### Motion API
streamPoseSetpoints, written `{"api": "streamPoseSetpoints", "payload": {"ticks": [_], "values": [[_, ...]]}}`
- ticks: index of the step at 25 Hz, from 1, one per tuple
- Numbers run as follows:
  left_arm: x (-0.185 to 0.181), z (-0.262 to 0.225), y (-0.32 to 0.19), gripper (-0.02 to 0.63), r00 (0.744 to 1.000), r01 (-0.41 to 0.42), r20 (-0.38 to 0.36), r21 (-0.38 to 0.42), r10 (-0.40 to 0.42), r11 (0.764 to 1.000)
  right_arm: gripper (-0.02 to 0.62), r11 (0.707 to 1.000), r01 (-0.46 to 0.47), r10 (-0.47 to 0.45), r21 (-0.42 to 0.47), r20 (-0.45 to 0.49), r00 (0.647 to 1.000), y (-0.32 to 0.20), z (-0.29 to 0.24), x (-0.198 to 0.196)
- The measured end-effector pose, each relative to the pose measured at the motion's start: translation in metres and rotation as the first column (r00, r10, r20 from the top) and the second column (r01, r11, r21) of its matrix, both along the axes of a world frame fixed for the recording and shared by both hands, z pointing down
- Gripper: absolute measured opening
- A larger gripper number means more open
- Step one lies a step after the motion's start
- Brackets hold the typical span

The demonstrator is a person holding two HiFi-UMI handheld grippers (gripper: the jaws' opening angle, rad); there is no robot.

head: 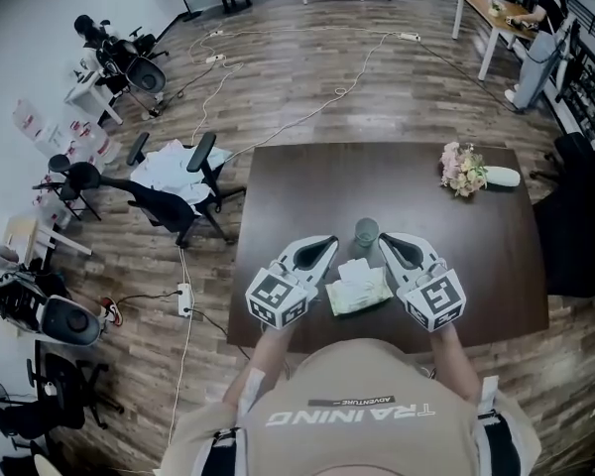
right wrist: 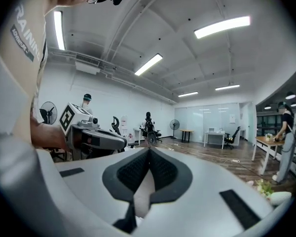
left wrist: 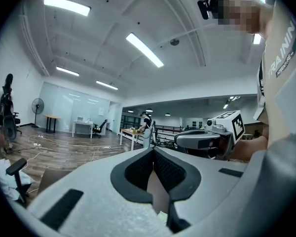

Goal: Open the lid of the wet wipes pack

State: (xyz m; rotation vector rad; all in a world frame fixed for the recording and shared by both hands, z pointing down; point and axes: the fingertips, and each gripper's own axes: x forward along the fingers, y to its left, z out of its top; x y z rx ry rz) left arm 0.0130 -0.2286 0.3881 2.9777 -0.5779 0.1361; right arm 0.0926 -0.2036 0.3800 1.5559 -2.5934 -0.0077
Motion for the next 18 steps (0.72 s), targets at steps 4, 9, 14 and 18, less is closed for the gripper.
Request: {"api": "streamPoseSetpoints", "payload": {"ticks": [4,9,14,18], "values": [[0.000,0.002,0.002,0.009,1.000,0.001,0.010,-0.002,-0.001,1.000,0.014,1.000,-0.007,0.007,-0.008,-0.030,1.000,0.004,0.007,0.002],[0.007,0.000,0.006,0.009,1.000,-0.023,0.012,-0.002,0.023,1.000,0.014,1.000,-0.015,0.014,-0.027,-0.059,0.998,0.005,0.017,0.006],[0.006,0.008,0.004,0.009,1.000,-0.004,0.020,-0.015,0.004,1.000,0.014,1.000,-0.023,0.022,-0.017,-0.043,0.999,-0.005,0.015,0.018],[0.006,0.027,-0.003,0.009,0.999,0.011,0.043,-0.047,-0.009,0.999,0.014,1.000,-0.014,0.013,-0.027,-0.036,0.999,-0.013,0.026,0.023]]}}
